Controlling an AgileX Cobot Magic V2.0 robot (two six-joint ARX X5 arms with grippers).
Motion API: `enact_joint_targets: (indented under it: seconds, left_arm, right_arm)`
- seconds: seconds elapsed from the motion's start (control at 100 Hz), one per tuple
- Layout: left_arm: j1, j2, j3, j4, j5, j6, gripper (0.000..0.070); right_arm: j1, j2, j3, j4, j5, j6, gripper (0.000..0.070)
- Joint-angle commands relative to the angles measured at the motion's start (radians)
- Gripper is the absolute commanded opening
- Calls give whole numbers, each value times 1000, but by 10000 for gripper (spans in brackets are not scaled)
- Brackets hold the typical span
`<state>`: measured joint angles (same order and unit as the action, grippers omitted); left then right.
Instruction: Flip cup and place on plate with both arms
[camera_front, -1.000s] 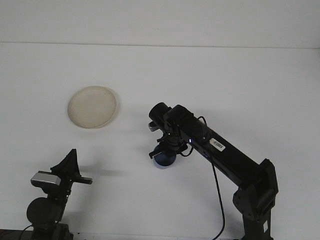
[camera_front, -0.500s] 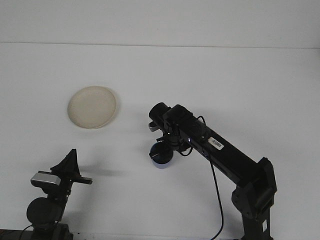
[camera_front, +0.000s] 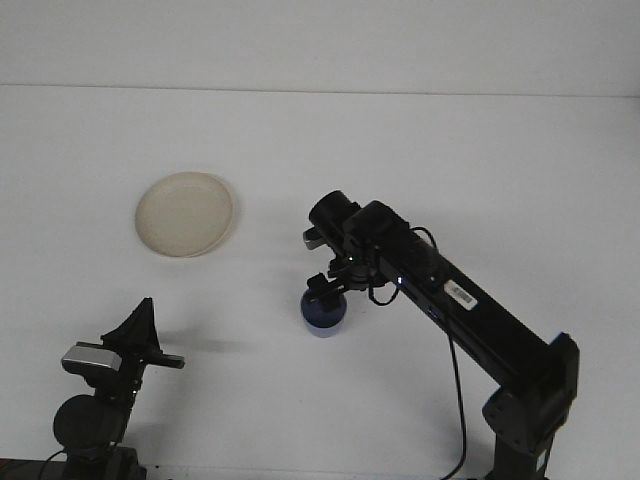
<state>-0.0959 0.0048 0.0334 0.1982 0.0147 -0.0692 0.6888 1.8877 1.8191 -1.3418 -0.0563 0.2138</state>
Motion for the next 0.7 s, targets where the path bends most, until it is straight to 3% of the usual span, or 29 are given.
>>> enact_joint_targets:
  seconds: [0.0, 0.38, 0.58, 0.69]
  left_arm:
    - [-1, -2, -19, 12, 0, 8, 11]
    - [-1, -2, -19, 12, 0, 8, 11]
    - [-1, -2, -19, 12, 0, 8, 11]
    - [-1, -2, -19, 12, 0, 8, 11]
  right_arm:
    - [-15, -42, 34, -29, 5, -40, 472]
    - [-265, -285, -5, -29, 58, -129, 471]
    - [-395, -452, -193, -10, 138, -140, 471]
    - [-468, -586, -371, 101, 136, -146, 471]
